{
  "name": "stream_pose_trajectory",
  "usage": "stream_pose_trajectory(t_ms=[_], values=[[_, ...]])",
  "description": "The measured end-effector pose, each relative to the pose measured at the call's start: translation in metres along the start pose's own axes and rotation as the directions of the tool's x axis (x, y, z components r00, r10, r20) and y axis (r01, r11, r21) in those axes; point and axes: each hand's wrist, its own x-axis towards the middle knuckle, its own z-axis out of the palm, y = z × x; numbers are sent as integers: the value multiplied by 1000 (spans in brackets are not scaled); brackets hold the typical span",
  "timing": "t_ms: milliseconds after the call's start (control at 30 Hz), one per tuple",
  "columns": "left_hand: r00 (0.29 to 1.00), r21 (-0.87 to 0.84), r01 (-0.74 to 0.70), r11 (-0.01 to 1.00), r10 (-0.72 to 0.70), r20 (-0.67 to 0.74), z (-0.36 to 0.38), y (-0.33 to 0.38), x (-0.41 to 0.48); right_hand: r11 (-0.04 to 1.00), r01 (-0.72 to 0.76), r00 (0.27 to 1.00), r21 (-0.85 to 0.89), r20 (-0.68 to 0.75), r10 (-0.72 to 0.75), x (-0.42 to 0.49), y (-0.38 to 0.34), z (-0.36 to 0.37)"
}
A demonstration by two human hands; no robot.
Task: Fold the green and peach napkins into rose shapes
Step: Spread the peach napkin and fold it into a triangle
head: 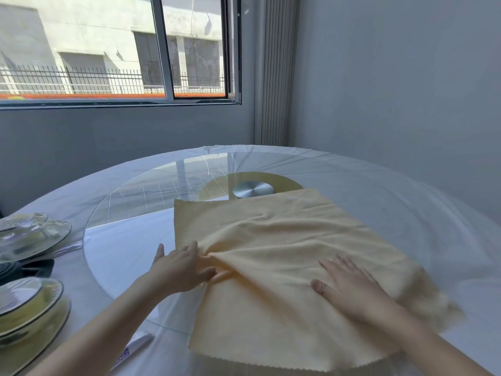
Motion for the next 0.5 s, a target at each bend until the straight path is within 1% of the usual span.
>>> stream_pose_trajectory(t_ms=[67, 200, 300, 333, 400, 467, 500], values=[[1000, -44, -10, 999, 10, 12, -2, -5, 2, 999, 21, 1000, 24, -20, -20, 10, 10, -2], [998, -141, -17, 990, 25, 57, -3, -23, 12, 997, 77, 997, 14, 13, -77, 28, 26, -9], [999, -186, -10, 982, 17, 37, -4, -31, 18, 999, 46, 999, 1, 19, -46, 38, 33, -15], [1000, -187, -17, 982, 18, 4, -4, -30, 18, 1000, 27, 1000, -3, -2, -27, 40, 33, -16], [995, -179, -82, 980, 71, -69, -4, -24, 16, 999, 28, 992, 31, -124, -24, 38, 24, -16], [980, -200, -189, 961, 172, -100, 0, -13, 12, 982, 146, 956, 118, -273, -109, 26, 5, -15], [972, -207, -234, 950, 220, -88, 2, -6, 8, 962, 230, 935, 145, -306, -177, 17, -8, -15]])
